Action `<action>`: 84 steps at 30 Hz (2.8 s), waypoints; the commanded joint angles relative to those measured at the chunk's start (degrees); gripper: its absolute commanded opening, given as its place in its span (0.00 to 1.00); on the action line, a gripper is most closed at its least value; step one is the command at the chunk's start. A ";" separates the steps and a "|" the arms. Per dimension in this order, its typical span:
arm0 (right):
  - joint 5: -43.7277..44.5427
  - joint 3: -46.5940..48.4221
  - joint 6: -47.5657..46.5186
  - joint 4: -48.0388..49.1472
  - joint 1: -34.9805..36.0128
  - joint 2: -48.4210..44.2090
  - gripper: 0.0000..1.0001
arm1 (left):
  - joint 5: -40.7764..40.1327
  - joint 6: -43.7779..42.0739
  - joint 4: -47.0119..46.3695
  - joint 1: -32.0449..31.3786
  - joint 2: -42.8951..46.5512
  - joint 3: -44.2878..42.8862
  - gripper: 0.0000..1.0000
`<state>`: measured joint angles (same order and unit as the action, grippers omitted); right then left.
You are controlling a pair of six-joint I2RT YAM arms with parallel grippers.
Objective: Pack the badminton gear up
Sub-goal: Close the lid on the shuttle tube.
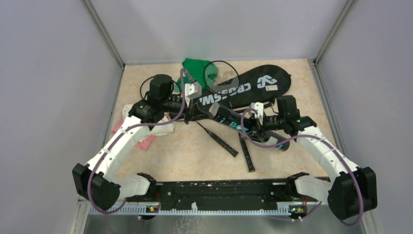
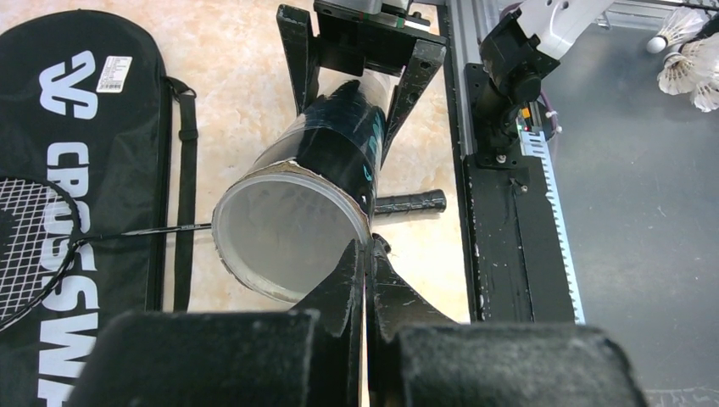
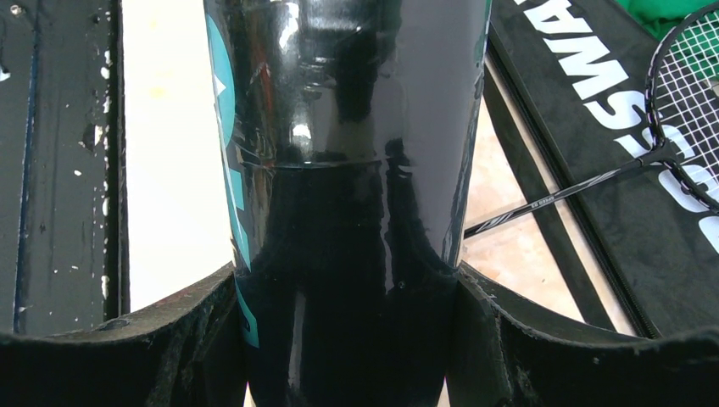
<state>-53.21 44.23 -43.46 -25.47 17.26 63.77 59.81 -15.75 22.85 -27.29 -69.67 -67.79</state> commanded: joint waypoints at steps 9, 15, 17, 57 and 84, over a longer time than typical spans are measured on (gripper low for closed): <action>-2.78 -0.31 -5.23 -0.37 0.76 -1.89 0.33 | 3.30 -3.92 1.98 -1.61 1.35 0.95 0.00; -2.46 -1.39 -7.17 -0.46 0.76 -2.04 0.33 | 3.22 -5.64 2.17 -2.97 2.02 2.67 0.00; -2.59 -1.50 -7.41 -0.44 0.76 -1.92 0.33 | 3.35 -5.86 2.15 -3.25 2.08 3.04 0.00; 0.30 -2.74 -9.36 -0.28 0.83 -0.56 0.34 | 6.24 -13.43 5.21 -5.22 2.86 6.53 0.40; 0.78 -3.27 -10.19 -0.71 2.52 -0.49 0.34 | 3.57 -15.26 5.00 -7.55 -0.59 3.10 0.45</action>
<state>-49.93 40.38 -53.65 -29.17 18.22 63.55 61.30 -27.97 28.38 -33.36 -68.93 -62.15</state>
